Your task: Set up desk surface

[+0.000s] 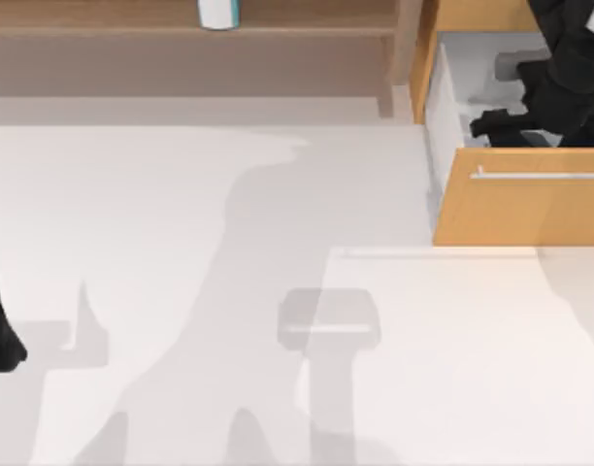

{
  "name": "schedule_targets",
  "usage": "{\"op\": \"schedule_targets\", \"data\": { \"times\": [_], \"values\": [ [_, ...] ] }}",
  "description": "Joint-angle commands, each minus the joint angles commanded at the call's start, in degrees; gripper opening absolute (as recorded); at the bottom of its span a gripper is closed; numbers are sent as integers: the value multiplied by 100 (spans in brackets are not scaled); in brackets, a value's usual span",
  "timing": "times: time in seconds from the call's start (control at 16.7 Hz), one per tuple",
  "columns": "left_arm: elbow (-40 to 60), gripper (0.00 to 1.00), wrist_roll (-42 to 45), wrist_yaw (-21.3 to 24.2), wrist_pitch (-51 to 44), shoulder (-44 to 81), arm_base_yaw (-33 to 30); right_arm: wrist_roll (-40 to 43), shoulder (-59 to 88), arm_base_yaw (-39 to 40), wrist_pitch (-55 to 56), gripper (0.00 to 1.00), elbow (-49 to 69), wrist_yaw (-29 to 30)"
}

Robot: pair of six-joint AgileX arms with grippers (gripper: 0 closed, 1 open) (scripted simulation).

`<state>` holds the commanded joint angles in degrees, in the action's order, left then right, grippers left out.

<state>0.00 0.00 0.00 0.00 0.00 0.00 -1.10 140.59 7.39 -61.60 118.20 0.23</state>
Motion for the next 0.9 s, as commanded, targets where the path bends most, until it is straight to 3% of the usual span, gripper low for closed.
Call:
{"op": "schedule_targets", "data": {
  "times": [0.48, 0.9],
  "values": [
    [0, 100, 0, 0, 0, 0, 0, 2, -73, 1, -29, 0, 14, -12],
    [0, 100, 0, 0, 0, 0, 0, 206, -1334, -195, -242, 0, -287, -382]
  ]
}}
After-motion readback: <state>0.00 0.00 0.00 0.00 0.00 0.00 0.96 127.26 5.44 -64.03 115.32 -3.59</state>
